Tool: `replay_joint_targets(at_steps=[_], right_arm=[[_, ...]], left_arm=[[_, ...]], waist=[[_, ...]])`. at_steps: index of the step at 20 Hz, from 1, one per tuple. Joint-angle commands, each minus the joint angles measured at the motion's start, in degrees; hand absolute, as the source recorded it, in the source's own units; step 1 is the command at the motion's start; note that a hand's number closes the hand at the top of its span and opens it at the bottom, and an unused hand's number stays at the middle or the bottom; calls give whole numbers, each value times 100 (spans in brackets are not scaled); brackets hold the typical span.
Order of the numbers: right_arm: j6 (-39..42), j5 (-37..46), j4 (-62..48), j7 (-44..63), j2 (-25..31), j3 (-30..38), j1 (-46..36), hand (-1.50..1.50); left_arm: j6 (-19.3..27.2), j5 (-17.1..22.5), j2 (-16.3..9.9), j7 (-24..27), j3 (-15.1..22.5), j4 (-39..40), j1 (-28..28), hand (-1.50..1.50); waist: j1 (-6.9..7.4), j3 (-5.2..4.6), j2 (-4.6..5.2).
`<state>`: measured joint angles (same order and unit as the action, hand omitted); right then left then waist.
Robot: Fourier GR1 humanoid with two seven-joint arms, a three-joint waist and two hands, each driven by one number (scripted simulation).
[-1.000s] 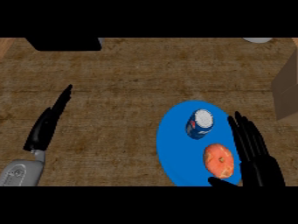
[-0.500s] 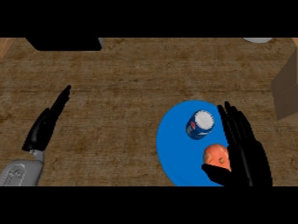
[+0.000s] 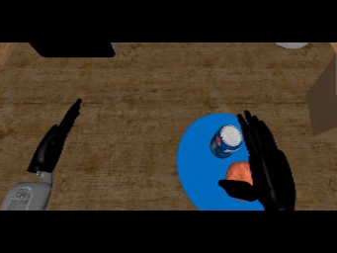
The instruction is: Pick the can from the plate and place it in the cardboard box
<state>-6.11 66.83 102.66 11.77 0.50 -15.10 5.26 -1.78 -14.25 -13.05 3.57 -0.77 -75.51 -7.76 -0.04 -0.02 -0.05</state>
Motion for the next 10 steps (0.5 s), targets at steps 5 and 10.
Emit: replay_joint_targets(at_steps=[5, 10], right_arm=[[-346, -143, -1264, -25, -40, 232, -936, -150], [-492, -424, -1407, -119, 41, 159, -902, -150]], left_arm=[[-365, 116, -195, -231, -267, -343, 78, 0], [-165, -189, 14, 269, -228, 265, -78, 0]], waist=[[28, 3, 5], [0, 1, 8]])
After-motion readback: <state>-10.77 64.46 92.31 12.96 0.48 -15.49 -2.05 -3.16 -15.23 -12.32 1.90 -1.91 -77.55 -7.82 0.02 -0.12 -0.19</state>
